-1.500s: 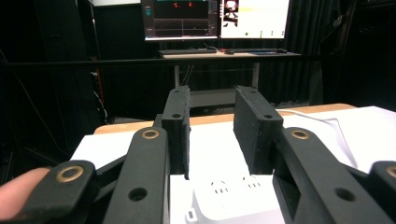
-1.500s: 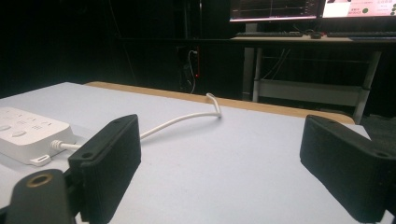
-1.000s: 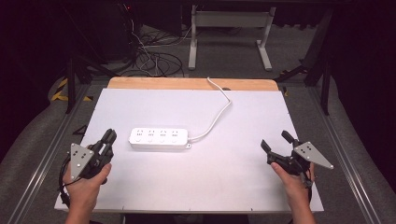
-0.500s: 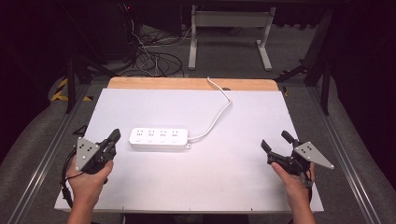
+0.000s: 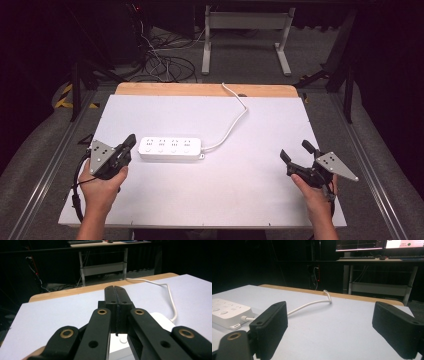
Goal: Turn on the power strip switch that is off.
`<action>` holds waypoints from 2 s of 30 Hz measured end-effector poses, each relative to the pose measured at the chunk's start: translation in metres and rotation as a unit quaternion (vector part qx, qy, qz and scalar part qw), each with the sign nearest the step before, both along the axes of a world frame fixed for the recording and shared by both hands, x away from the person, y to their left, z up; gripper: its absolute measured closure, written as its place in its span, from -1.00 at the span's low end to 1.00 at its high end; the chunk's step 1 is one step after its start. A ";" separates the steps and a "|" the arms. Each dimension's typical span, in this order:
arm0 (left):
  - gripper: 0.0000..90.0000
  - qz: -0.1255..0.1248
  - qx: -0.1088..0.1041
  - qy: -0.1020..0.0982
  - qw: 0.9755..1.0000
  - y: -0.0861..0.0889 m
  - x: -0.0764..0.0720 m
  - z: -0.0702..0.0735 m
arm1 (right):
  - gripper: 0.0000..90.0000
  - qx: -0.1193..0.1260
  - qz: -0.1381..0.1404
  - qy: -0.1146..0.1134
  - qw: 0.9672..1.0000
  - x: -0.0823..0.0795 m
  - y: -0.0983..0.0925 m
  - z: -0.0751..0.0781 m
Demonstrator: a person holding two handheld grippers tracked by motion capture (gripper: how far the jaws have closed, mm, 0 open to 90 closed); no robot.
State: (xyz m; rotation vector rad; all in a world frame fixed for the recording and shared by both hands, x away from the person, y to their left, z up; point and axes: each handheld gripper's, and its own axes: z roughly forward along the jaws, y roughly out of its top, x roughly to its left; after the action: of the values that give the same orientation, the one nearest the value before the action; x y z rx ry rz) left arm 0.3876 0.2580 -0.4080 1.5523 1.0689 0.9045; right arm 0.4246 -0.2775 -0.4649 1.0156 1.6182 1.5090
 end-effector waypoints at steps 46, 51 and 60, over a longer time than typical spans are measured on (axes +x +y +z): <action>1.00 -0.099 0.106 0.110 0.983 -0.107 0.058 -0.017 | -0.68 0.003 -0.001 0.002 1.000 0.000 -0.003 0.001; 1.00 -0.102 0.119 0.124 0.980 -0.116 0.064 -0.024 | -0.68 0.002 0.000 0.002 1.000 0.000 -0.002 0.001; 1.00 -0.091 0.130 0.170 0.973 -0.119 0.072 -0.036 | -0.68 0.002 -0.001 0.004 1.000 0.000 -0.003 0.000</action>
State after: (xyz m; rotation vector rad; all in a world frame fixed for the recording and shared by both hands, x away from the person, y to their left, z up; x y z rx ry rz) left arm 0.4597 0.1392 -0.4441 2.0430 1.0514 0.6854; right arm 0.4244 -0.2804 -0.4645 1.0259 1.6188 1.5103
